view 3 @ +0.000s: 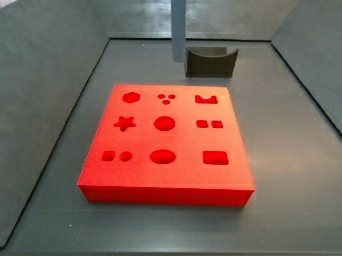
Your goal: Insert the double-square object.
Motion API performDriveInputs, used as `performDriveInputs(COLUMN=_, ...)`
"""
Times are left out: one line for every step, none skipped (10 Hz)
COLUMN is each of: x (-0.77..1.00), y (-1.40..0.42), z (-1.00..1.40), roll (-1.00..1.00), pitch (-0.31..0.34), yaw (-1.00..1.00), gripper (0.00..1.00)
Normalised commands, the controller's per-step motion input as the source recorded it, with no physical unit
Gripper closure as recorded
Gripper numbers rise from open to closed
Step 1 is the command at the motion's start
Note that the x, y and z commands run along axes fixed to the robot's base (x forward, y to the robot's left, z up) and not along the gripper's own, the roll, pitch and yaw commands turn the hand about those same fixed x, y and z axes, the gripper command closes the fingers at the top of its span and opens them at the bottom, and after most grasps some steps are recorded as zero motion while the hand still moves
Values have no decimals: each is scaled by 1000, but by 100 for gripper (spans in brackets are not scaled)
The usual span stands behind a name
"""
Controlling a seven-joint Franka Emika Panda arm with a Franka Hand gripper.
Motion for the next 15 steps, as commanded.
performDriveInputs(x=0, y=0, z=-49, roll=0, pitch=-13, yaw=-1000, gripper=100)
performDriveInputs(x=0, y=0, z=-69, roll=0, pitch=-7, yaw=-1000, gripper=100)
performDriveInputs(x=0, y=0, z=-86, roll=0, pitch=-1, yaw=-1000, gripper=100)
performDriveInputs(x=0, y=0, z=-109, roll=0, pitch=0, yaw=-1000, gripper=100)
performDriveInputs(x=0, y=0, z=-114, roll=0, pitch=0, yaw=-1000, gripper=100)
performDriveInputs(x=0, y=0, z=-114, roll=0, pitch=0, yaw=-1000, gripper=100)
performDriveInputs(x=6, y=0, z=-106, roll=0, pitch=0, yaw=-1000, gripper=100)
performDriveInputs(x=49, y=0, z=-94, roll=0, pitch=0, yaw=-1000, gripper=100)
performDriveInputs(x=0, y=0, z=-94, roll=0, pitch=0, yaw=-1000, gripper=100)
performDriveInputs(x=0, y=0, z=-91, roll=0, pitch=0, yaw=-1000, gripper=100)
performDriveInputs(x=0, y=0, z=-91, roll=0, pitch=0, yaw=-1000, gripper=100)
performDriveInputs(x=0, y=0, z=-91, roll=0, pitch=0, yaw=-1000, gripper=100)
performDriveInputs(x=0, y=0, z=-94, roll=0, pitch=0, yaw=-1000, gripper=100)
performDriveInputs(x=0, y=0, z=-91, roll=0, pitch=-1, yaw=-1000, gripper=100)
performDriveInputs(x=0, y=0, z=-86, roll=0, pitch=-4, yaw=-1000, gripper=100)
